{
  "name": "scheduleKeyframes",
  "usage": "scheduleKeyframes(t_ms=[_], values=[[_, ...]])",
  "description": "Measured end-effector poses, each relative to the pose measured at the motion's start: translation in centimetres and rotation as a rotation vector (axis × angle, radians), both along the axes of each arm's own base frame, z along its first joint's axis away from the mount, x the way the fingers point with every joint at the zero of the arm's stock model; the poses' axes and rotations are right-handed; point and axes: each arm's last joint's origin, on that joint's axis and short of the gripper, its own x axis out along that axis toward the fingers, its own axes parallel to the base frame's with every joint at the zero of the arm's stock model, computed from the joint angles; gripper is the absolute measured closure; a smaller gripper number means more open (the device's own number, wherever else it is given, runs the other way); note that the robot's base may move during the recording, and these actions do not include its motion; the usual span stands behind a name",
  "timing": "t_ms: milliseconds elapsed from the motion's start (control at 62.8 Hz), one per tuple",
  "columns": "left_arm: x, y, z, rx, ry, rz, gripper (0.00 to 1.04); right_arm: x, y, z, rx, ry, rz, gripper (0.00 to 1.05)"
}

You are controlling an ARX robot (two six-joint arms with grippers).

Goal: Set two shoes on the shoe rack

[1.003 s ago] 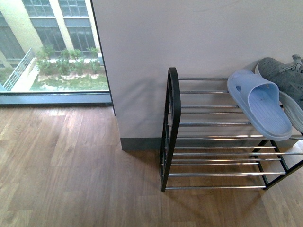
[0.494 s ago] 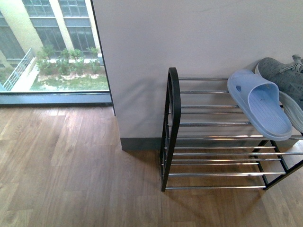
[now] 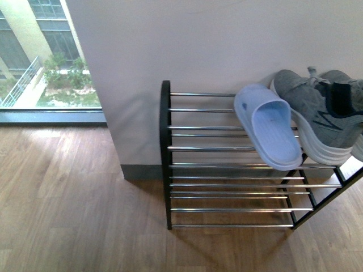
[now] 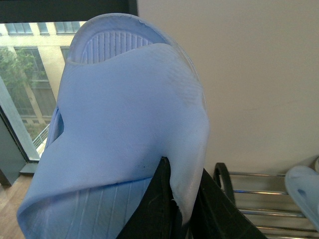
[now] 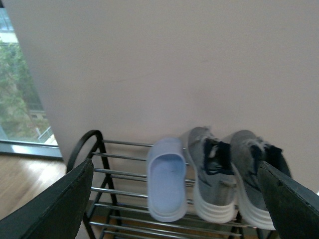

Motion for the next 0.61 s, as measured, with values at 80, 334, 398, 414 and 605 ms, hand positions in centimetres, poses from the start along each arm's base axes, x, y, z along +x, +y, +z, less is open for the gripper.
scheduleKeyframes(t_ms=[80, 334, 398, 414, 605], values=[[0.00, -0.03, -0.01, 0.000, 0.001, -0.005, 1.00, 0.00, 0.00, -0.01, 0.000, 0.001, -0.002, 0.09], [0.00, -0.09, -0.06, 0.002, 0.003, -0.010, 1.00, 0.00, 0.00, -0.02, 0.000, 0.002, -0.006, 0.09], [-0.01, -0.09, -0.05, 0.002, 0.002, -0.010, 1.00, 0.00, 0.00, -0.01, 0.000, 0.001, -0.006, 0.09], [-0.01, -0.09, -0.05, 0.002, 0.002, -0.009, 1.00, 0.00, 0.00, -0.01, 0.000, 0.001, -0.006, 0.09], [0.00, -0.07, -0.05, 0.002, 0.002, -0.006, 1.00, 0.00, 0.00, -0.02, 0.000, 0.002, -0.005, 0.09]])
